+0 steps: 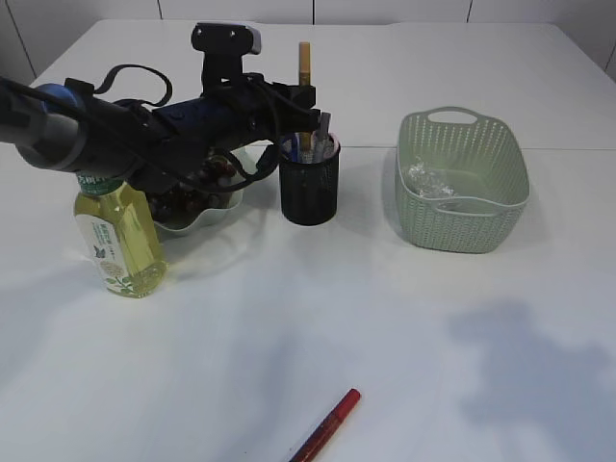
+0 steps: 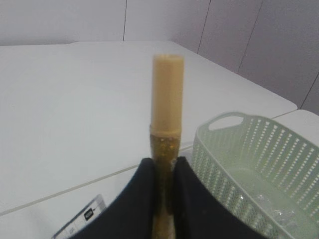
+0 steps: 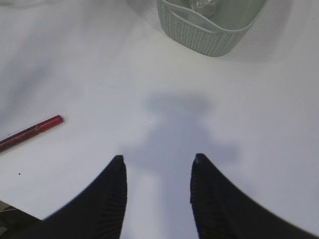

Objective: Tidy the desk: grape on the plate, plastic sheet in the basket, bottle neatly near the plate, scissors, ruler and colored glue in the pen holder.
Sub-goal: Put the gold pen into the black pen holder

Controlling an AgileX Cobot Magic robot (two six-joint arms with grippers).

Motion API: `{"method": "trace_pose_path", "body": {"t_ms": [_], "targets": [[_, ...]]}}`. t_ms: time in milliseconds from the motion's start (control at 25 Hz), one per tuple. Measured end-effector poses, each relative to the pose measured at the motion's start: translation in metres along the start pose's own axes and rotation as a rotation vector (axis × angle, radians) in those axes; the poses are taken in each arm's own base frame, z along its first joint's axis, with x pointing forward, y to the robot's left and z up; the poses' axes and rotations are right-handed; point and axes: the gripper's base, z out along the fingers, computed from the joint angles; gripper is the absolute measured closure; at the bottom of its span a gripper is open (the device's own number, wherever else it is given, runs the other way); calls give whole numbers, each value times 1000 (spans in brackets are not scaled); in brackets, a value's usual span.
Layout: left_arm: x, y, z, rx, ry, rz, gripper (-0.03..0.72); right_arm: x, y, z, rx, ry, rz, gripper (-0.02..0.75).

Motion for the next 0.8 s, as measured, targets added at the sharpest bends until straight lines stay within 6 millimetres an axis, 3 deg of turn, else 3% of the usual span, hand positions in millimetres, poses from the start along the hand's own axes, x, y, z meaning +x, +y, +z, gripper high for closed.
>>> {"method": "trace_pose_path", "body": {"t_ms": [280,600,800], "targets": [[0,0,0,4,4,12,613,0,0,0,-1,-4,0,393],[1,-1,0,7,6,19,501,0,0,0,-1,-4,0,393],[1,-1,0,7,6,20,475,0,0,0,-1,-4,0,393]]}}
